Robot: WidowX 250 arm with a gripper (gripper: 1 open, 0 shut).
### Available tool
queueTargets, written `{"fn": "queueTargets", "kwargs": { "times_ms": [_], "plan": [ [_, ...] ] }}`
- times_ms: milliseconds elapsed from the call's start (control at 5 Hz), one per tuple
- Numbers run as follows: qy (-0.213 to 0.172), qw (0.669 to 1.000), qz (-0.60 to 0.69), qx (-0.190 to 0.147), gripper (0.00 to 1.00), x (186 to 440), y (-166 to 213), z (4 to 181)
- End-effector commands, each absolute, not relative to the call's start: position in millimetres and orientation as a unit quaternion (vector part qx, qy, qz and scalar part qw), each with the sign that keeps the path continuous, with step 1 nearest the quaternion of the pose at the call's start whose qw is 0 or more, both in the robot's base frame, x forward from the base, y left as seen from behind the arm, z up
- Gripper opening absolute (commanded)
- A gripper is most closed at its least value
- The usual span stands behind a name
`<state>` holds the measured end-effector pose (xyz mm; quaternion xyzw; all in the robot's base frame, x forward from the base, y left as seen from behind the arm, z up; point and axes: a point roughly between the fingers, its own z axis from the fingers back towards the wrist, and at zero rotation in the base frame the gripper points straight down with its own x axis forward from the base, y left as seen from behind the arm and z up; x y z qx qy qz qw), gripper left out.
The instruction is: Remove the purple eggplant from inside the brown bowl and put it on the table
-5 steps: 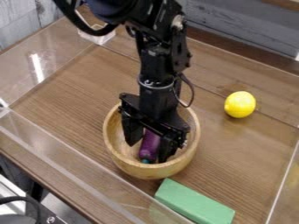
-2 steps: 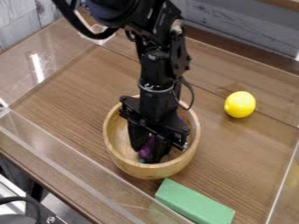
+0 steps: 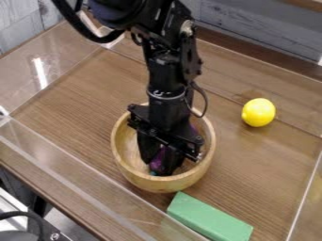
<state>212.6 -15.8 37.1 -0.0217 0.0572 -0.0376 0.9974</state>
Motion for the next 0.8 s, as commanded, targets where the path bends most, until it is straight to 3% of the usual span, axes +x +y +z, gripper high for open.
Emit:
{"fn": "queueTargets", "kwargs": {
  "times_ms": [0, 600],
  "plan": [
    [0.033, 0.998, -0.036, -0.028, 0.0, 217.3, -15.0, 47.4],
    [0.023, 0.998, -0.026, -0.043, 0.0, 217.0, -14.0, 50.9]
  ]
}}
